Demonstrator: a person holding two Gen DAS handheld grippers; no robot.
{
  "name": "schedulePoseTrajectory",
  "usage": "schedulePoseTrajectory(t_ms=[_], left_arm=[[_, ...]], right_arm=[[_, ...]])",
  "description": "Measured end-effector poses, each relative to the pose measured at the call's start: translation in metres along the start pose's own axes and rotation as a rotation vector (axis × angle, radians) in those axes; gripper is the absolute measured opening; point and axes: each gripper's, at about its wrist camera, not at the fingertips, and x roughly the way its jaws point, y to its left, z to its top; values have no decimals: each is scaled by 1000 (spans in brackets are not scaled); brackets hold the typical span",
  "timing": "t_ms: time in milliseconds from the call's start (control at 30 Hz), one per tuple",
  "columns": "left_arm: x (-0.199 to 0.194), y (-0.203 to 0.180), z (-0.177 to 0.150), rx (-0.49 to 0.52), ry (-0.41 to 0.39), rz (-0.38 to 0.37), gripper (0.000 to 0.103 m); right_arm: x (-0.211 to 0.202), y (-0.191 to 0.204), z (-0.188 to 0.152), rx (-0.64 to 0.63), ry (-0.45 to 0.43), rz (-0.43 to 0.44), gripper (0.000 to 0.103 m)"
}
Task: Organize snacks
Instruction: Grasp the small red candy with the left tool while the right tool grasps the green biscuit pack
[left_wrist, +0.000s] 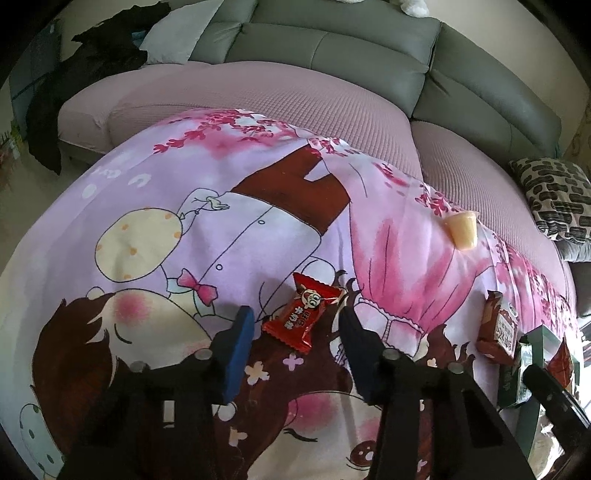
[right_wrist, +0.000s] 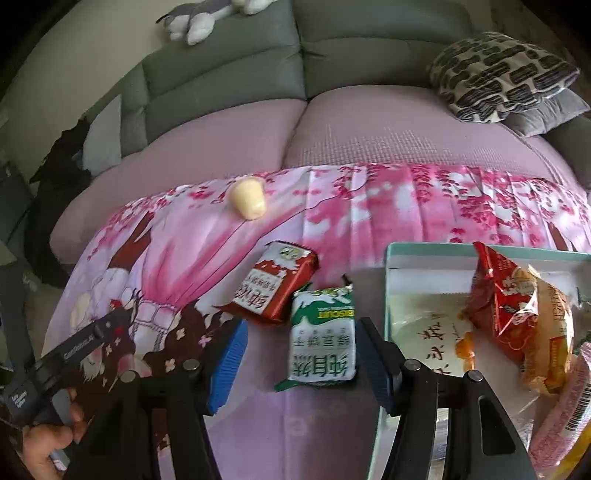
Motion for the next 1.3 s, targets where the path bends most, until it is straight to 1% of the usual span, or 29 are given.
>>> schedulePoseTrajectory(t_ms=[100,267,400,433,467,533,633,733,767,833,933,967,1067,1167,1267,1300], left_arm=[[1,-1,0,9,3,1,47],[3,-1,-1,11,18,5,40],[2,3,-1,-5,18,19,27],[2,4,-1,-9,18,19,26],[2,6,-1,-18,16,12,26],[1,6,-1,-19,15,10,24],[0,6,-2,-15,14,13,23],[0,5,-1,-10,19,13,23],[0,4,-1,-9,21,12,23],[-1,2,-1,-4,26,10,23],[-1,-2,-2,4,31,8,23],[-1,-3,-2,5,33,5,23],[-2,-6,-3,12,39,7,23],[-2,-10,-5,27,47,10,23],[-7,-12,-7,32,45,12,23],[-9,-13,-7,35,41,13,23]], right_arm=[[10,-3,-2,7,23,-23,63],[12,0,-3,-21,11,-47,63],[16,4,-4,-51,0,-66,63],[16,5,-5,-55,-2,-68,63],[17,6,-5,-61,-1,-67,63],[17,6,-5,-56,7,-26,64],[21,-1,-5,-5,32,26,63],[20,-3,-5,10,35,48,63],[21,-4,-5,13,34,45,61],[23,1,-6,-12,37,-6,56],[25,6,-7,-48,39,-45,54],[27,8,-8,-59,41,-67,50],[30,12,-10,-92,42,-112,46],[31,12,-11,-97,40,-123,45],[25,5,-9,-46,36,-108,43],[19,2,-8,-24,18,-87,43]])
